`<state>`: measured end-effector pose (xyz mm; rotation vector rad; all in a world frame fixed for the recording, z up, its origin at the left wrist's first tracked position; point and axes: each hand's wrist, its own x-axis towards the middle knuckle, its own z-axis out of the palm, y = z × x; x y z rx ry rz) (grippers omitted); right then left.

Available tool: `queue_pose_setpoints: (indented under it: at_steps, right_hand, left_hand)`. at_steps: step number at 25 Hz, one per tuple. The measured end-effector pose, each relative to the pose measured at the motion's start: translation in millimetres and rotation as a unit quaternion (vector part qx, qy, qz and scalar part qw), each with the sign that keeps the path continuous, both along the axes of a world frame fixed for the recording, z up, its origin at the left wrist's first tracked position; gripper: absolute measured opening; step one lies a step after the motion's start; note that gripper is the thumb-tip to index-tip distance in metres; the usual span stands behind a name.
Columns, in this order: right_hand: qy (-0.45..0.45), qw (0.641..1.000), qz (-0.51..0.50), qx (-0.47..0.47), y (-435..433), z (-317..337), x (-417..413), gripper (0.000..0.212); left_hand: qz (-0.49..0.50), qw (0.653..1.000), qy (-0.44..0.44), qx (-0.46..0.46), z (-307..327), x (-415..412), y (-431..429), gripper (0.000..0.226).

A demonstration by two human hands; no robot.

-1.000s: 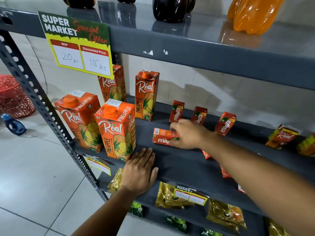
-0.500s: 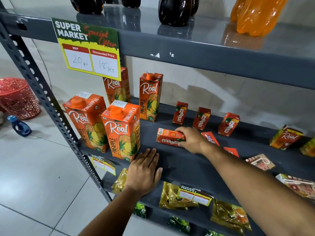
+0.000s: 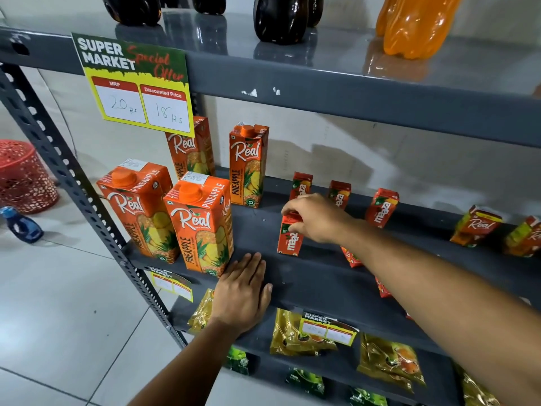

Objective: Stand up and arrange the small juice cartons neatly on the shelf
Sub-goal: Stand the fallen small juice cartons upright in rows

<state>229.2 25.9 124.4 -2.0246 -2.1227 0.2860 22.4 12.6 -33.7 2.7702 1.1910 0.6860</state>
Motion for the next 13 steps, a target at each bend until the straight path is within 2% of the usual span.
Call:
queue_pose_setpoints:
  at_steps: [4, 6, 8, 9, 11, 13]
  right_hand:
    - [0.009, 1.000, -0.003, -0.008, -5.0, -2.7, -0.3, 0.047]
    - [0.057, 0.998, -0.004, -0.010, -4.1, 2.8, 8.5, 0.045]
    - [0.091, 0.994, -0.052, 0.028, -2.8, 11.1, 31.7, 0.037]
    - [0.074, 0.993, -0.090, 0.033, -4.6, 12.7, 48.6, 0.034]
    - [-0.003, 0.986, -0.161, -0.042, -16.9, 6.0, 80.8, 0.033]
    - [-0.069, 0.961, -0.216, -0.157, -36.8, -10.8, 98.6, 0.045]
  left_hand:
    - [0.015, 1.000, 0.011, -0.012, 6.1, 2.8, -5.7, 0.048]
    - [0.023, 0.999, 0.024, -0.017, 9.3, 5.7, -7.6, 0.049]
    - [0.033, 0.999, 0.034, -0.022, 14.2, 9.4, -5.9, 0.051]
    - [0.038, 0.998, 0.037, -0.023, 16.9, 11.9, -4.3, 0.052]
    - [0.041, 0.998, 0.046, -0.026, 20.8, 15.7, -1.7, 0.055]
    - [0.040, 0.997, 0.054, -0.029, 21.2, 17.2, -1.5, 0.057]
